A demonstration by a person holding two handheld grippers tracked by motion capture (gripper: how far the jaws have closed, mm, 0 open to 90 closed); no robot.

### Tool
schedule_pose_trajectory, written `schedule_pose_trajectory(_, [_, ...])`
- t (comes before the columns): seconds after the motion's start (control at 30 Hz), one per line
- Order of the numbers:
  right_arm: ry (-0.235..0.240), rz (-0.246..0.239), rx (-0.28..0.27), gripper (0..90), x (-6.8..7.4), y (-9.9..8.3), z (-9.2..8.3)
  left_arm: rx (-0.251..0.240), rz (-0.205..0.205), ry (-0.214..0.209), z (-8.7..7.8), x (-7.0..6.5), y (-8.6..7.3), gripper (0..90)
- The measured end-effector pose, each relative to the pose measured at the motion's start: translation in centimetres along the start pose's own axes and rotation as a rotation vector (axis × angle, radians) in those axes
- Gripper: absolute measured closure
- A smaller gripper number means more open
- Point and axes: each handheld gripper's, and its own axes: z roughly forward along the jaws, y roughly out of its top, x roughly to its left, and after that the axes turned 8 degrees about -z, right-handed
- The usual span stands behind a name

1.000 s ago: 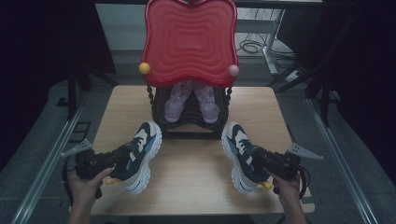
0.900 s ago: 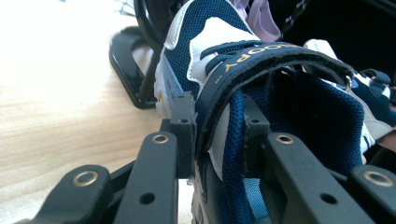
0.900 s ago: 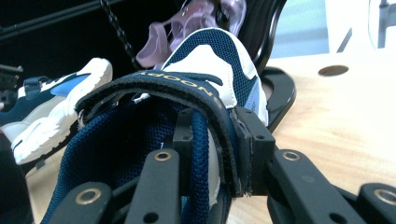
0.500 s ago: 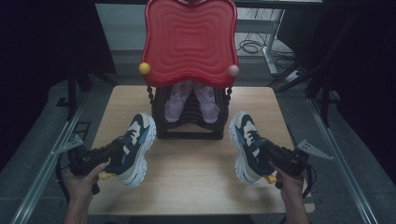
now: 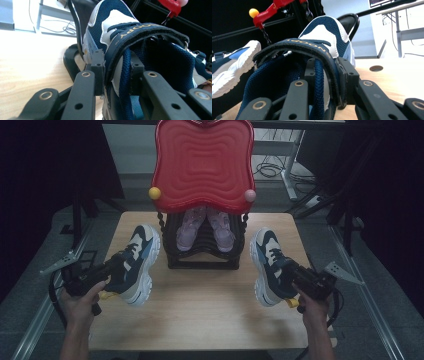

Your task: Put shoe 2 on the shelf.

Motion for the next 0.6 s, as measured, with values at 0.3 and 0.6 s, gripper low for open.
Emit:
schedule_pose_trajectory(0.3, [-0.01,0.0,-0.046,72.2,-0.4,2.0,0.6,-0.025,-0.012,-0.019,0.1,0.2,1.7,72.7])
schedule_pose_trajectory(0.6, [-0.015,-0.008,-0.07,72.2,-0.6,3.8,1.4,-0.049,-0.02,-0.012,0.0,0.5,2.7,72.7])
